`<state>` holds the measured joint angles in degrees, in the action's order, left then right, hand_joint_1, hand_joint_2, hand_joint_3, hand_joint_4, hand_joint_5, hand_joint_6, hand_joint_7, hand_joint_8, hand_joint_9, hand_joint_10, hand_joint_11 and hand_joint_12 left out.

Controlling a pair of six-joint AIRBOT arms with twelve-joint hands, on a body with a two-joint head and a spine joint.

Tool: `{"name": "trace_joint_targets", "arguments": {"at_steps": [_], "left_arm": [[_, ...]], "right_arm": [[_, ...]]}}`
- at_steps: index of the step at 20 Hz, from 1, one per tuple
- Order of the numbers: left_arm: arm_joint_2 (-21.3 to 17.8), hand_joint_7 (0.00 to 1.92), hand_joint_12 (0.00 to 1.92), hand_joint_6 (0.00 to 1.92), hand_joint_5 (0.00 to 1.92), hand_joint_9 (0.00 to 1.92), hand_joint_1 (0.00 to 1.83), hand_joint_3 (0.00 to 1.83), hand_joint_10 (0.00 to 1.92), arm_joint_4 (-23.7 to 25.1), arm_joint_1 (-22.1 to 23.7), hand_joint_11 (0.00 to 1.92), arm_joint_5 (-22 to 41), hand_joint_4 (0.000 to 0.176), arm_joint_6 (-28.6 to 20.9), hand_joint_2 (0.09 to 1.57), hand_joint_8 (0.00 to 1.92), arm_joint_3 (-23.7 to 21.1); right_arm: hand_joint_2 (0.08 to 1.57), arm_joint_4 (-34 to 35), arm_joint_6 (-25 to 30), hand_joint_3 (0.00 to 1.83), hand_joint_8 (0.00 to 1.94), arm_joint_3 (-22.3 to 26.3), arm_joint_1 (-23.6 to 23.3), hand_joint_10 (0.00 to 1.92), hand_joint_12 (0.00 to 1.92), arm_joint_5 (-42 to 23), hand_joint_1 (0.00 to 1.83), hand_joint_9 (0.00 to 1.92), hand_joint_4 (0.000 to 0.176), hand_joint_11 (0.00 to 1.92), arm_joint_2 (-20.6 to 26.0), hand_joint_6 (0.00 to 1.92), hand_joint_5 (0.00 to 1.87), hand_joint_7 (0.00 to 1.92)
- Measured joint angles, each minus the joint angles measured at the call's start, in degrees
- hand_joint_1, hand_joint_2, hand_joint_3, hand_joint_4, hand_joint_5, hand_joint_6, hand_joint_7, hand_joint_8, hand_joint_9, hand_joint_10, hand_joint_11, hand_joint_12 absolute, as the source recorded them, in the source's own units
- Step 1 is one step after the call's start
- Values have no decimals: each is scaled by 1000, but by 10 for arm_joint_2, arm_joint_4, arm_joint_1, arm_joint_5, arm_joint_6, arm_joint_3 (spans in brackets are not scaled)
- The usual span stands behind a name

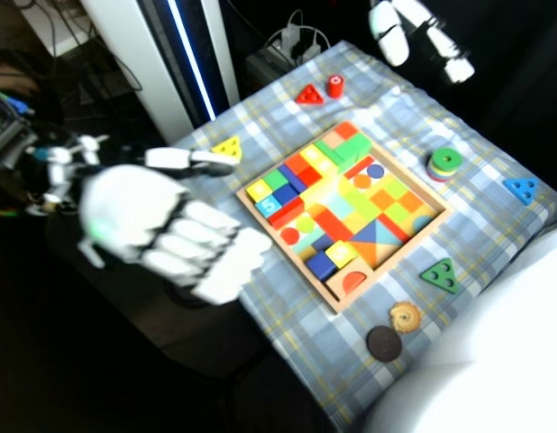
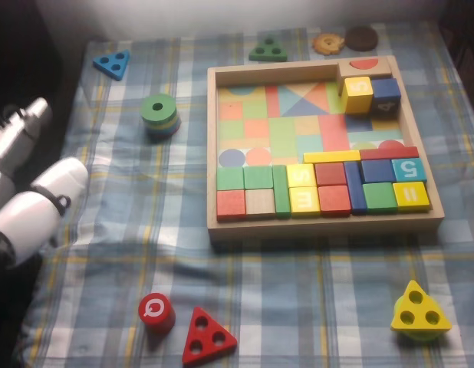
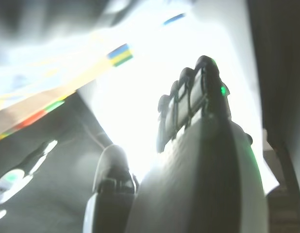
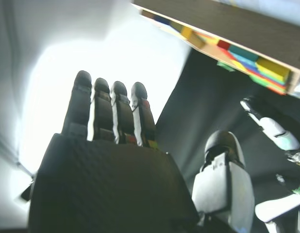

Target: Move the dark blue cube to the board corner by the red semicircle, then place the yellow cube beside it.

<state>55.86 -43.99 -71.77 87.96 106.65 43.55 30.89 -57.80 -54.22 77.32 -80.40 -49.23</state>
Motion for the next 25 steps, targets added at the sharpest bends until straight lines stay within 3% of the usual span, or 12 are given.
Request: {"name": "trace_joint_targets", "arguments": {"at_steps": [3,4,7,8,10,13,15,16,17,18,24,25], "left_arm": [[-1,84,0,8,124,29,0,0,0,21,3,0,-2,97,0,1343,1,0],[12,83,0,12,138,1,0,0,0,10,5,0,9,57,7,1348,2,5],[31,81,0,13,148,4,0,0,1,-44,-7,0,30,15,8,1315,6,8],[30,109,0,16,162,29,0,0,11,-55,-12,0,33,44,1,1333,15,9],[25,105,0,1,172,32,0,8,1,-39,-17,0,45,38,-1,1407,1,9],[36,104,0,0,156,31,0,0,0,-26,-19,0,48,33,-1,1374,4,7],[36,104,0,0,145,24,0,0,0,-20,-24,0,43,29,-2,1371,3,-5],[36,104,0,3,149,36,0,0,6,-15,-27,0,43,17,-2,1379,3,-5],[36,91,0,0,136,24,0,0,1,-18,-30,0,43,25,-2,1381,0,-5],[36,97,0,7,151,25,0,1,2,-22,-33,0,44,23,-2,1389,3,-5],[39,102,0,2,143,65,0,0,17,-14,-34,0,39,63,-2,1368,3,4],[40,99,0,5,152,73,0,0,19,-10,-34,0,37,44,-2,1365,1,4]], "right_arm": [[1145,62,-5,25,1,29,42,0,0,-96,0,0,29,0,-3,0,215,82],[1109,77,-8,5,7,41,50,0,0,-131,0,0,20,0,-15,6,229,99],[1050,88,-49,0,17,45,50,9,0,-131,0,26,42,0,-58,10,251,143],[1052,90,-50,0,19,43,47,11,0,-122,0,36,48,1,-70,11,256,155],[1157,88,-51,9,8,39,38,12,18,-121,0,95,28,40,-75,6,283,207],[1146,86,-42,3,12,38,37,16,61,-134,0,197,35,124,-80,9,340,279],[1175,87,-35,16,14,39,48,16,59,-132,0,208,61,117,-86,12,355,294],[1227,92,-35,14,8,38,48,9,70,-132,0,234,56,141,-90,8,395,332],[1239,92,-34,13,9,33,47,12,78,-132,0,250,48,159,-96,10,411,347],[1313,96,-30,12,9,33,39,15,120,-125,0,331,0,242,-97,9,465,416],[1366,85,16,3,0,15,33,1,163,-132,0,349,0,251,-97,0,481,427],[1352,85,23,0,0,15,33,0,156,-132,0,342,0,234,-97,0,463,419]]}}
